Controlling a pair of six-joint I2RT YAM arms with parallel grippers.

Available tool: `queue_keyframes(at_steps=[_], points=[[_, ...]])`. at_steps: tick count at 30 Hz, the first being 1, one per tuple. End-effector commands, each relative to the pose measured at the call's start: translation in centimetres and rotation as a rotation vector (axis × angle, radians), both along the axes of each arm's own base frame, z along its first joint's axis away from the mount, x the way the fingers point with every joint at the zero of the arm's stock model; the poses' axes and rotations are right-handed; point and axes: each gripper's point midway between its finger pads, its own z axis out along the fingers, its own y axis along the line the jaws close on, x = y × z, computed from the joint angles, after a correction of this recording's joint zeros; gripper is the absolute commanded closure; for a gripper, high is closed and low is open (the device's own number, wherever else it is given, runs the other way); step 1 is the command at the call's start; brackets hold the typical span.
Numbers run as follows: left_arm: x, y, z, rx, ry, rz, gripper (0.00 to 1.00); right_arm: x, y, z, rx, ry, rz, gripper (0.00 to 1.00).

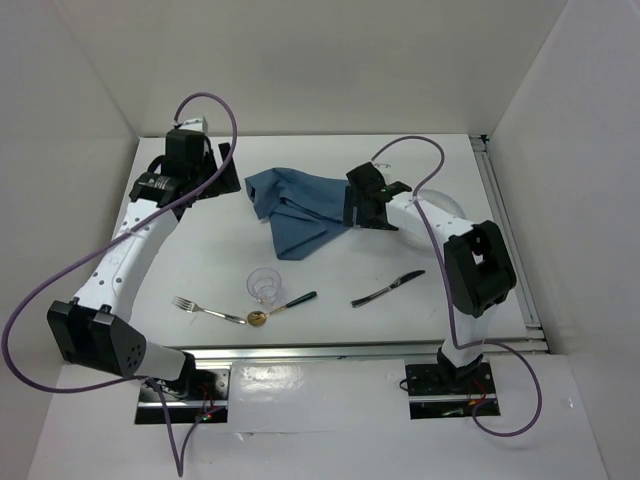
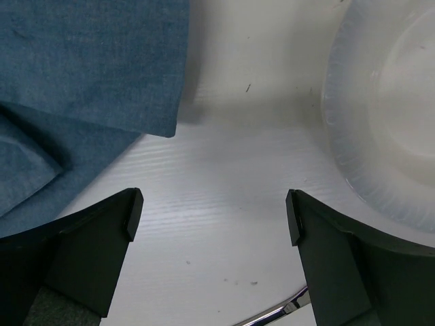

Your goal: Set the dinner table for one person

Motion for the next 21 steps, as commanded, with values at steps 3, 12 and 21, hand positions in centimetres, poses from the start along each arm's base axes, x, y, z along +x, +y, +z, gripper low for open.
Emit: queue_keyframes(at_steps=[3, 12, 21], points=[[0.5, -0.3, 0.0, -0.014, 0.0, 0.0, 0.0, 0.8, 1.9, 3.4, 0.043, -0.075, 0.022, 0.0], [1.1, -0.6, -5.3, -0.045, 0.129, -0.032, 0.02, -1.1, 5.1, 5.7, 0.09, -0.124, 0.161, 0.0], [6.9, -3.7, -10.2, -0.109, 0.233, -0.123, 0.09, -4.1, 4.4, 9.6, 0.123, -0.22, 0.243, 0.0]])
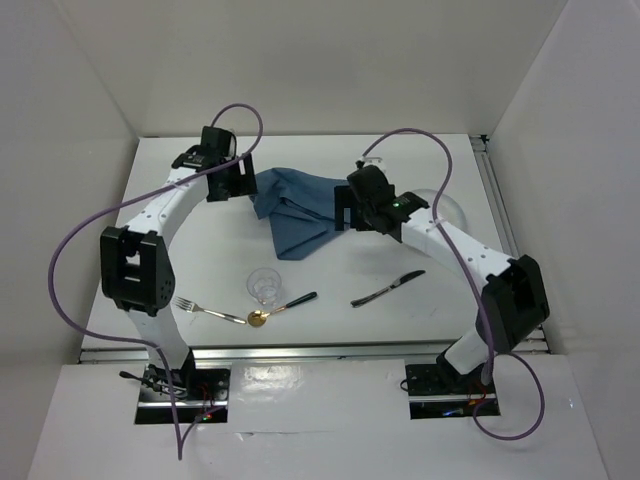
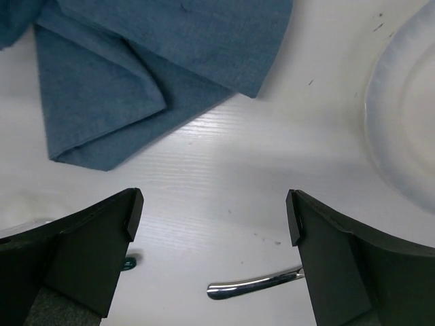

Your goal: Set the dinner table for one person

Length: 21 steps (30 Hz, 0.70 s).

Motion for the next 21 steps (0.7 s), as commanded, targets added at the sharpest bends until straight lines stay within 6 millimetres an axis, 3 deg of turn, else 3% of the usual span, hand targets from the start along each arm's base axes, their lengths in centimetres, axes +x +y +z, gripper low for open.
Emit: queue_keyframes(at_steps=[1, 3, 8, 12, 14, 15, 16, 19, 20, 21], points=[[1.2, -1.9, 0.3, -0.101, -0.038, -0.05, 0.09, -0.1, -0.2, 2.3, 0.046, -0.064, 0.027, 0.0], [1.9, -2.5, -1.9, -0.123, -0.011, -0.057, 0.09, 0.0, -0.5, 2.6, 0.064, -0.064, 0.023, 0.0], [4.1, -4.3, -3.8, -0.21, 0.001, -0.11, 0.12, -0.2, -0.2, 1.2, 0.077, -0.001, 0.029, 0.0], [5.6, -5.1, -5.5, -0.235, 0.012, -0.131, 0.28, 0.4, 0.0, 0.5, 0.079, 0.019, 0.019, 0.0], [6.5, -5.5, -5.2, -0.244, 0.007, -0.139, 0.5, 1.0, 0.3, 0.6, 0.074, 0.017, 0.025, 0.0], [6.7, -5.5, -5.7, -0.242, 0.025, -0.136, 0.89, 0.9, 0.5, 0.1, 0.073, 0.031, 0.031, 0.0], [6.5, -5.2, -5.2, -0.253, 0.037, -0.136, 1.0, 1.5, 0.4, -0.5, 0.066, 0.046, 0.031, 0.0], [6.7, -6.2, -1.8, -0.3, -0.014, -0.18, 1.0, 3.0, 0.2, -1.5, 0.08, 0.081, 0.055, 0.0], [6.3, -6.3, 0.5, -0.308, -0.047, -0.191, 1.0, 4.6, -0.6, -2.2, 0.103, 0.101, 0.052, 0.0], [6.2, -6.5, 2.1, -0.321, -0.079, -0.207, 1.0, 4.9, 0.0, -2.2, 0.157, 0.122, 0.091, 0.01]])
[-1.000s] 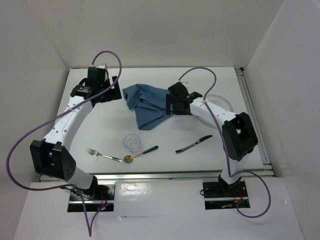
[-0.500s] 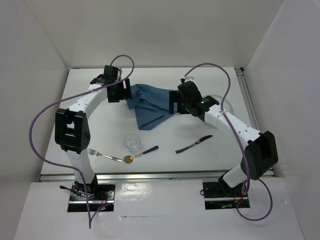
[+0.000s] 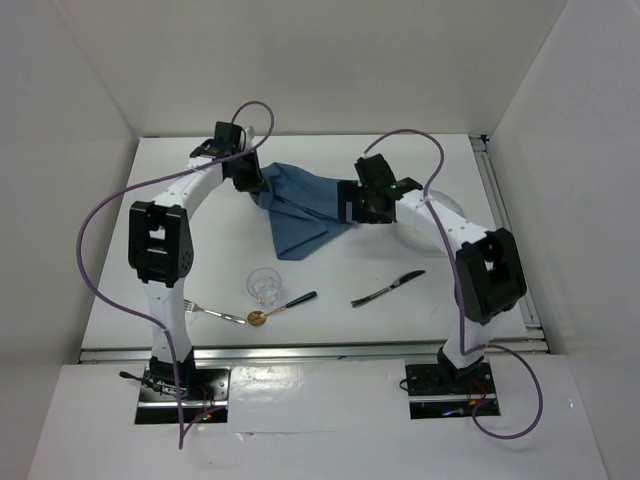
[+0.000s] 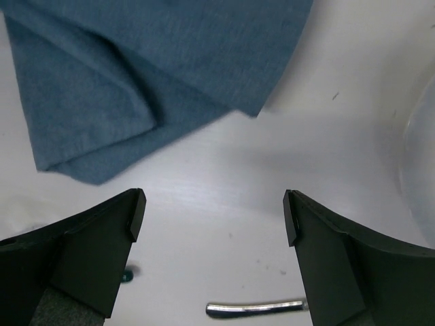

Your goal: Set the dinner table for one person

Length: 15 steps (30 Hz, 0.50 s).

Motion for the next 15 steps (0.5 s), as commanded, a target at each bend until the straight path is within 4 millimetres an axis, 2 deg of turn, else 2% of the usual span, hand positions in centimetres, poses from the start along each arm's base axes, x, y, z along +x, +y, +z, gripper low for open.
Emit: queue_keyframes(at_steps=[1, 2, 3, 4, 5, 6, 7, 8, 10, 13, 15], points=[[0.1, -1.2, 9.3, -0.096, -0.162, -0.051, 1.0, 4.0, -0.1, 0.2, 0.133, 0.005, 0.046, 0.06], [-0.3, -1.3, 11.0, -0.106, -0.186, -0.058, 1.0, 5.3, -1.1, 0.6, 0.17, -0.006, 0.028, 0.07], [-0.7, -1.4, 11.1, -0.107, -0.175, -0.071, 1.0, 5.5, -0.9, 0.6, 0.225, 0.012, 0.044, 0.1], [-1.2, -1.8, 12.2, -0.132, -0.183, -0.095, 1.0, 6.1, -0.9, 1.5, 0.266, -0.003, 0.036, 0.12], [-1.3, -2.0, 12.5, -0.14, -0.182, -0.102, 1.0, 7.2, -1.7, 1.6, 0.295, -0.014, 0.017, 0.12], [-1.5, -2.2, 13.0, -0.15, -0.189, -0.111, 1.0, 7.2, -1.3, 1.3, 0.332, 0.005, 0.032, 0.12], [-1.7, -2.3, 13.6, -0.159, -0.199, -0.119, 1.0, 7.3, -1.1, 1.9, 0.346, -0.002, 0.045, 0.12], [-1.8, -2.4, 13.6, -0.165, -0.198, -0.126, 1.0, 7.7, -1.3, 1.7, 0.354, -0.006, 0.042, 0.12], [-1.8, -2.4, 14.2, -0.167, -0.216, -0.127, 1.0, 8.2, -1.0, 2.6, 0.367, -0.03, 0.053, 0.12], [-2.0, -2.5, 13.9, -0.173, -0.206, -0.133, 1.0, 8.4, -1.2, 2.1, 0.356, -0.024, 0.043, 0.08], [-2.1, -2.9, 14.4, -0.189, -0.212, -0.15, 1.0, 8.4, -1.2, 1.9, 0.354, -0.014, 0.041, 0.08]])
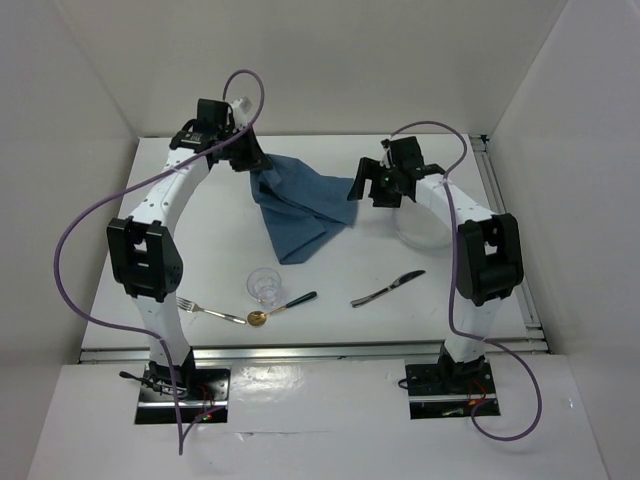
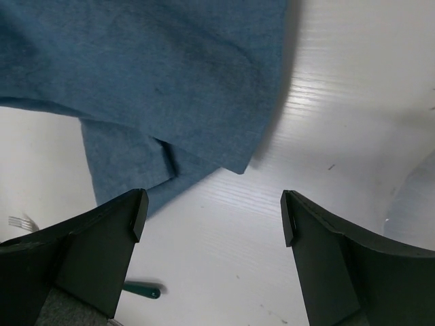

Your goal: Set the dinner table for one person

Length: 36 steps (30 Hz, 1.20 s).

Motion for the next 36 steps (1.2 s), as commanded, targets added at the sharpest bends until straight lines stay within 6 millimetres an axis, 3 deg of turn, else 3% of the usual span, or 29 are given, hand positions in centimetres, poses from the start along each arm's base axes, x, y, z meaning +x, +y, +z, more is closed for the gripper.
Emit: queue_keyframes(at_steps=[1, 3, 4, 6, 8, 9, 11, 12, 13, 15, 16, 17, 18, 19, 20, 22, 24, 26, 27, 28, 30, 31, 32, 34, 35, 36], points=[[-0.4, -0.5, 2.1, -0.038, -0.034, -0.038, 1.0, 1.4, 1.5, 2.2, 0.049, -0.066, 0.034, 0.08], [-0.7, -0.8, 2.4, -0.053, -0.03, -0.056, 1.0, 1.4, 2.1, 2.6, 0.057, -0.071, 0.039, 0.08], [-1.0, -0.9, 2.9, -0.06, -0.038, -0.063, 1.0, 0.8, 3.3, 2.6, 0.052, -0.075, 0.075, 0.08], [-1.4, -1.1, 2.9, -0.074, -0.025, -0.068, 1.0, 0.3, 4.6, 5.1, 0.048, -0.155, 0.1, 0.08], [-2.3, -2.3, 3.5, -0.095, -0.037, -0.094, 1.0, -0.9, 5.6, 6.0, 0.054, -0.19, 0.133, 0.08], [-3.1, -3.7, 3.2, -0.11, -0.015, -0.108, 1.0, -1.5, 5.4, 7.6, 0.071, -0.224, 0.128, 0.08], [-3.7, -5.9, 3.9, -0.13, -0.039, -0.143, 1.0, -2.7, 4.2, 7.4, 0.084, -0.209, 0.107, 0.08], [-5.0, -8.6, 4.1, -0.141, -0.036, -0.195, 1.0, -3.2, 3.7, 7.6, 0.108, -0.195, 0.085, 0.08], [-5.4, -9.9, 4.8, -0.138, -0.057, -0.215, 1.0, -3.9, 2.1, 8.1, 0.117, -0.211, 0.061, 0.08], [-5.3, -12.9, 4.0, -0.146, -0.04, -0.253, 1.0, -4.7, 0.6, 8.5, 0.123, -0.218, 0.026, 0.08], [-5.9, -15.6, 5.6, -0.164, -0.066, -0.299, 1.0, -5.7, -0.9, 8.8, 0.11, -0.22, -0.009, 0.08], [-5.7, -17.3, 4.0, -0.167, -0.031, -0.335, 1.0, -6.1, -1.7, 8.8, 0.101, -0.22, -0.028, 0.08], [-6.8, -19.1, 3.5, -0.172, 0.003, -0.385, 1.0, -6.9, -2.4, 10.0, 0.106, -0.247, -0.042, 0.08], [-6.6, -20.0, 5.5, -0.183, -0.042, -0.421, 0.69, -7.5, -3.6, 9.2, 0.097, -0.225, -0.069, 0.08], [-6.6, -20.2, 5.4, -0.177, -0.036, -0.439, 0.53, -8.0, -4.1, 9.2, 0.095, -0.226, -0.066, 0.07], [-6.1, -19.4, 4.8, -0.154, -0.025, -0.437, 0.25, -9.2, -5.0, 8.5, 0.08, -0.201, -0.068, 0.07], [-6.2, -17.8, 5.8, -0.151, -0.05, -0.42, 0.01, -9.8, -5.3, 7.8, 0.077, -0.185, -0.063, 0.07], [-6.1, -14.7, 7.3, -0.137, -0.096, -0.364, 0.02, -10.6, -5.3, 6.5, 0.071, -0.147, -0.051, 0.07], [-5.8, -13.3, 7.2, -0.11, -0.102, -0.313, 0.06, -10.8, -5.3, 6.1, 0.069, -0.138, -0.051, 0.07], [-5.3, -11.4, 7.2, -0.09, -0.104, -0.258, 0.28, -10.7, -5.3, 5.7, 0.067, -0.126, -0.051, 0.09], [-6.1, -8.9, 5.7, -0.053, -0.068, -0.196, 0.51, -10.6, -5.3, 5.1, 0.065, -0.109, -0.052, 0.1], [-5.8, -7.0, 4.4, -0.015, -0.04, -0.134, 0.63, -10.4, -5.1, 5.2, 0.057, -0.112, -0.05, 0.12], [-6.7, -5.8, 1.2, 0.019, 0.046, -0.095, 0.83, -10.1, -4.7, 5.2, 0.05, -0.105, -0.033, 0.12], [-7.8, -3.5, -1.5, 0.065, 0.13, 0.002, 0.89, -9.6, -3.9, 5.1, 0.066, -0.086, -0.025, 0.12], [-9.5, -2.4, -5.1, 0.088, 0.225, 0.031, 0.89, -9.3, -3.5, 4.2, 0.084, -0.045, -0.03, 0.12], [-10.3, -1.7, -5.5, 0.079, 0.231, 0.051, 0.8, -9.2, -2.4, 4.4, 0.127, -0.031, -0.01, 0.14]])
